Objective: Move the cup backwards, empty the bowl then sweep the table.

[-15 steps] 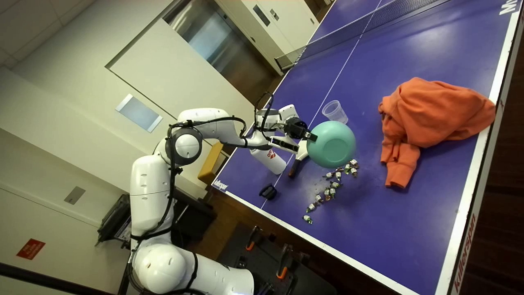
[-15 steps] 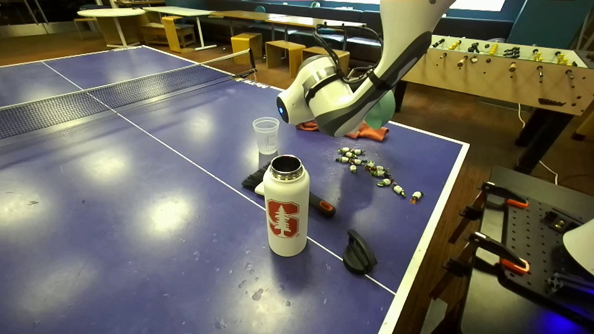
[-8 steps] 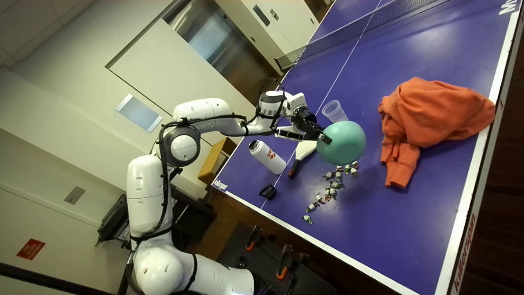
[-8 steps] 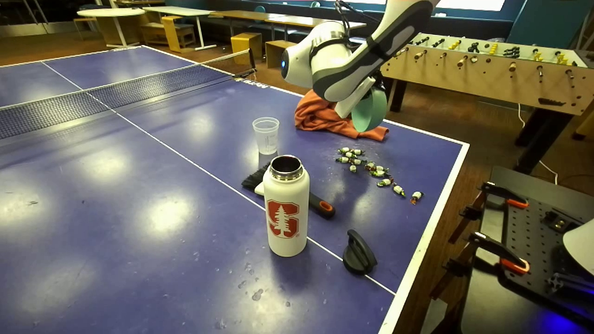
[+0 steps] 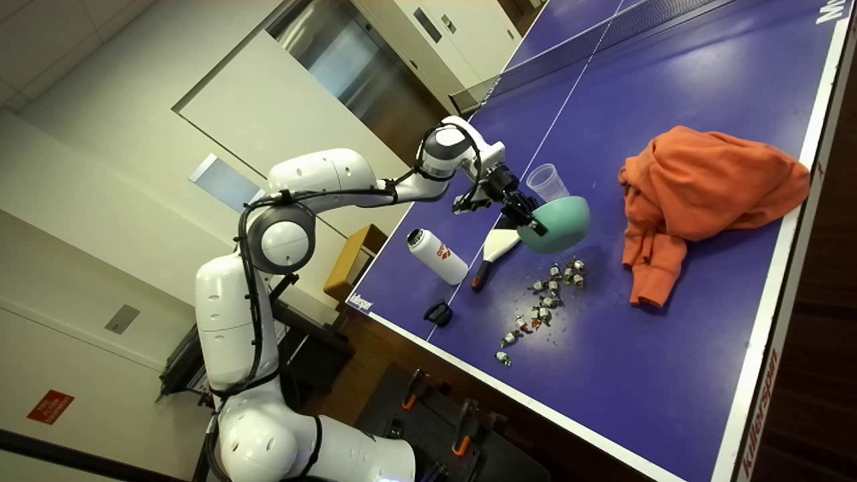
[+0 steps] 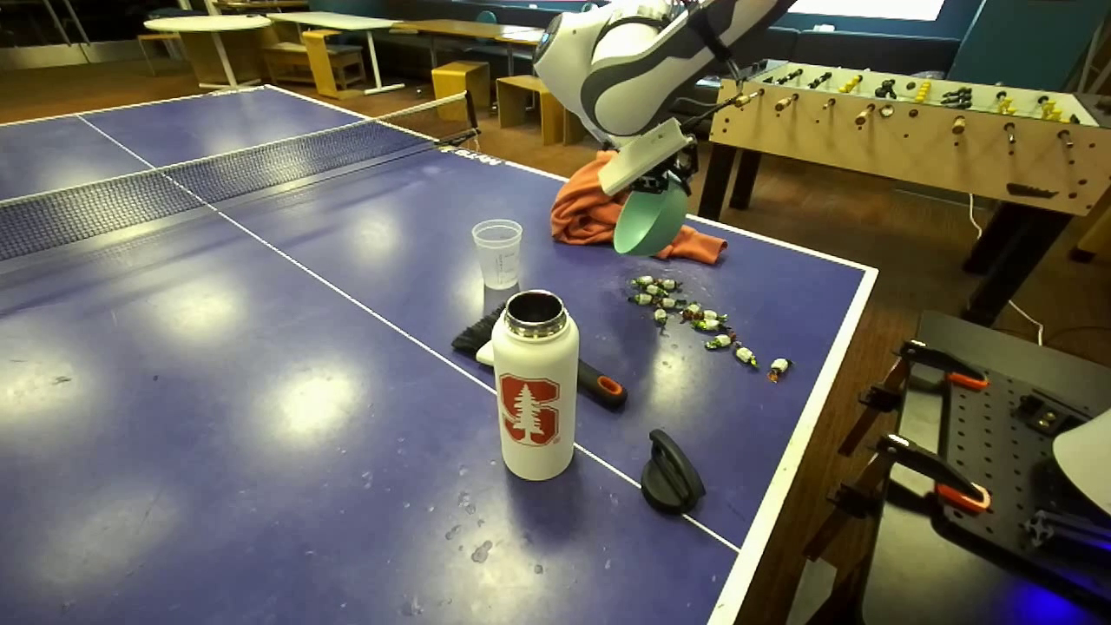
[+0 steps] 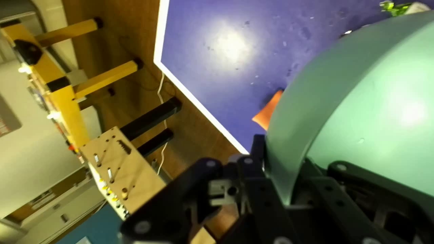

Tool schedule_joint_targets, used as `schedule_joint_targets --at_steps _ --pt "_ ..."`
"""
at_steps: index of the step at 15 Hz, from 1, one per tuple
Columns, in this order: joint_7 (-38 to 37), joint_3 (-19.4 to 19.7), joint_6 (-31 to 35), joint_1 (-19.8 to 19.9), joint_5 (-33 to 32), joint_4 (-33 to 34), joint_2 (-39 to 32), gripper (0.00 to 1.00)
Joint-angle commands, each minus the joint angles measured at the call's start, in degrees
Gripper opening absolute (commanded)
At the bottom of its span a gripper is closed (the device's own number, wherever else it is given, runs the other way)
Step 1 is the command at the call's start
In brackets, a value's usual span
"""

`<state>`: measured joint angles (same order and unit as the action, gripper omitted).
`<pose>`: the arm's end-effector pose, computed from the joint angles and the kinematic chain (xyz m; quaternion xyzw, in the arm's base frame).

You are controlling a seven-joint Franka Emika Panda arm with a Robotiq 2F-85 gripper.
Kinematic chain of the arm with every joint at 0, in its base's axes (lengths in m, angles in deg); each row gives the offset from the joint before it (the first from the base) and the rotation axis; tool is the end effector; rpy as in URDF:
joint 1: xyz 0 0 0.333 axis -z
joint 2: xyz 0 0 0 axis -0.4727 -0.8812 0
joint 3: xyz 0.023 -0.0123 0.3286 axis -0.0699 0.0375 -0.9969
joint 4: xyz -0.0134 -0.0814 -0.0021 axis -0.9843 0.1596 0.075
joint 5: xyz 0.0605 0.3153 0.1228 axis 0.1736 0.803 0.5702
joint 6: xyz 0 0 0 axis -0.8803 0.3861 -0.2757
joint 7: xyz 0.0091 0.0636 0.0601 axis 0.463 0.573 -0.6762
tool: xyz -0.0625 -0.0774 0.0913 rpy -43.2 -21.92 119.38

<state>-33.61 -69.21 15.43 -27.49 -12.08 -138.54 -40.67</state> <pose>0.6267 -0.0990 0.2316 0.8002 -0.4513 -0.0345 0.3935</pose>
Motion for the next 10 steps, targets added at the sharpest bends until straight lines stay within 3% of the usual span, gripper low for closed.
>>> schedule_joint_targets --at_steps 1,8,9,10 --pt "-0.2 1.5 9.7 0.4 7.6 -3.1 3.1 0.02" --pt "0.7 5.5 41.5 0.3 17.6 -9.3 2.3 0.02" --pt "-0.2 3.2 46.3 2.5 16.5 -10.5 2.2 0.02" --pt "1.8 5.8 51.0 0.6 19.7 -11.6 1.7 0.02"
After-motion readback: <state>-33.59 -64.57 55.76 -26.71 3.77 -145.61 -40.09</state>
